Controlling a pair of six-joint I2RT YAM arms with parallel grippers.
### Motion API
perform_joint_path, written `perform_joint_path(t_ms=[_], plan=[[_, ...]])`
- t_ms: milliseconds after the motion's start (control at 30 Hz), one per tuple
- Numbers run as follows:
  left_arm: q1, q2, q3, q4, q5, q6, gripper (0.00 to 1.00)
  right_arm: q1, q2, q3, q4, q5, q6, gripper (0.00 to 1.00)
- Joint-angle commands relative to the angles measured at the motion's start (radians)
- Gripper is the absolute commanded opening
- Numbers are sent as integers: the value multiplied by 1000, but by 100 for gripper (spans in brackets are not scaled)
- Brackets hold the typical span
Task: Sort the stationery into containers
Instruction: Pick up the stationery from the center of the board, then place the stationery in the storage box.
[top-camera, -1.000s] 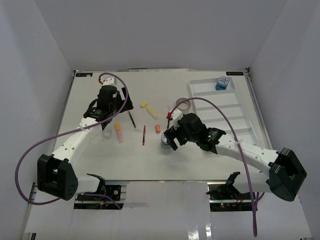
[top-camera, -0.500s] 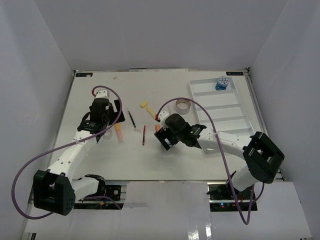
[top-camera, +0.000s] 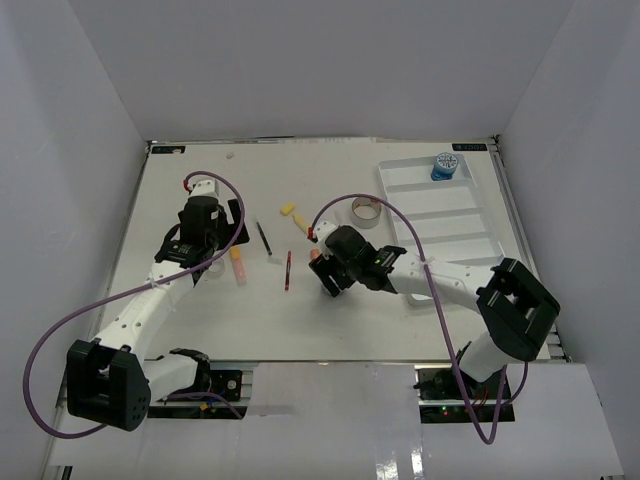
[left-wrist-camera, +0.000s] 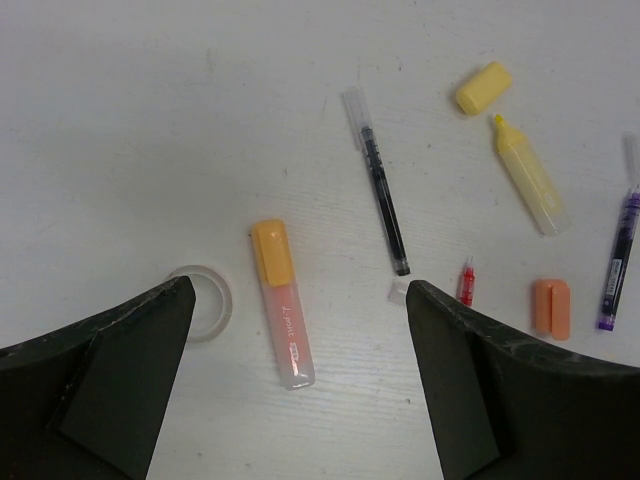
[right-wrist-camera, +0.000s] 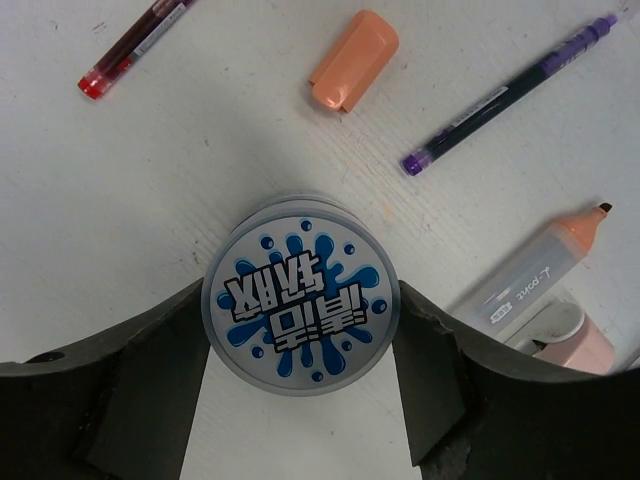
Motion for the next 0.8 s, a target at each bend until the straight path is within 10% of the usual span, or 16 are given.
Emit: perform_joint_path(t_ms=[0, 400, 767], plan=[[5, -26, 0, 16, 3, 7, 98, 6, -29, 63, 10, 23, -4, 38], [6, -18, 4, 17, 37, 4, 98, -309, -80, 310, -59, 112, -82, 30], [6, -18, 4, 16, 46, 1, 98, -658, 228, 627, -32, 61, -118, 31]])
